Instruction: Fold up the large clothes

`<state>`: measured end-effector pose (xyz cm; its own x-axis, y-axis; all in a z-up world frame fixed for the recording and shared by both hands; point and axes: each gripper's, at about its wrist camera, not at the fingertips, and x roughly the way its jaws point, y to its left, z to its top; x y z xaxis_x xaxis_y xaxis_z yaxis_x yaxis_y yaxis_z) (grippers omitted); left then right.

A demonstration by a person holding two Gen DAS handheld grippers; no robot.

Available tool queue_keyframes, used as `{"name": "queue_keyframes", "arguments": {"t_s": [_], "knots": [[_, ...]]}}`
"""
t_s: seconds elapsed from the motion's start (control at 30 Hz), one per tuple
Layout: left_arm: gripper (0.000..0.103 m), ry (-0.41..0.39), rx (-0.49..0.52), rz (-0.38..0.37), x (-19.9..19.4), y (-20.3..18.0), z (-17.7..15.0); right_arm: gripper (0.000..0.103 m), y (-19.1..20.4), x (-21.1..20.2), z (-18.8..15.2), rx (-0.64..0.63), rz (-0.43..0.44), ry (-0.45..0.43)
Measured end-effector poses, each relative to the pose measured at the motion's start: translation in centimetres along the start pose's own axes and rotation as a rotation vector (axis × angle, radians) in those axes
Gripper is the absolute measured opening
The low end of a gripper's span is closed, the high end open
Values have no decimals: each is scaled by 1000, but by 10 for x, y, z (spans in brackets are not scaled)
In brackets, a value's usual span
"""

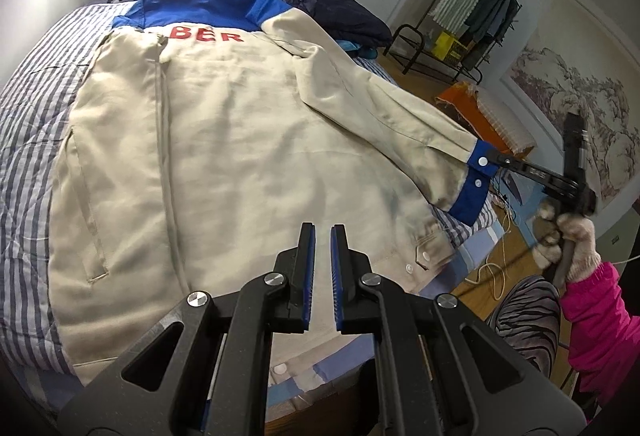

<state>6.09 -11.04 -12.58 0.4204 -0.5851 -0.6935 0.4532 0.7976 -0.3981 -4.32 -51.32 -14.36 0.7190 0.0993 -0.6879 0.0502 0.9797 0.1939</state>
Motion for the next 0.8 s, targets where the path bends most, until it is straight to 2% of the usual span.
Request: {"name": "queue_keyframes", "arguments": {"t_s": [0.17, 0.3, 0.4, 0.53, 0.7, 0.77, 0.8], "knots": [[5, -18, -71, 21, -8, 16, 2, 2, 61, -7, -8, -125, 176, 3], [5, -41, -132, 33, -15, 29, 2, 2, 116, 8, -31, -240, 337, 93], [5, -50, -177, 25, -17, 35, 1, 1, 157, 26, -58, -359, 390, 171], [5, -45, -194, 22, -14, 39, -1, 0, 187, 48, -86, -467, 440, 270], [6, -14, -218, 0, -3, 41, -5, 3, 187, 37, -96, -492, 553, 305], [24, 12, -240, -27, 7, 43, -5, 28, 176, 28, -91, -472, 554, 289], [41, 26, -253, -45, 13, 43, -5, 38, 171, 25, -88, -454, 557, 274]]}}
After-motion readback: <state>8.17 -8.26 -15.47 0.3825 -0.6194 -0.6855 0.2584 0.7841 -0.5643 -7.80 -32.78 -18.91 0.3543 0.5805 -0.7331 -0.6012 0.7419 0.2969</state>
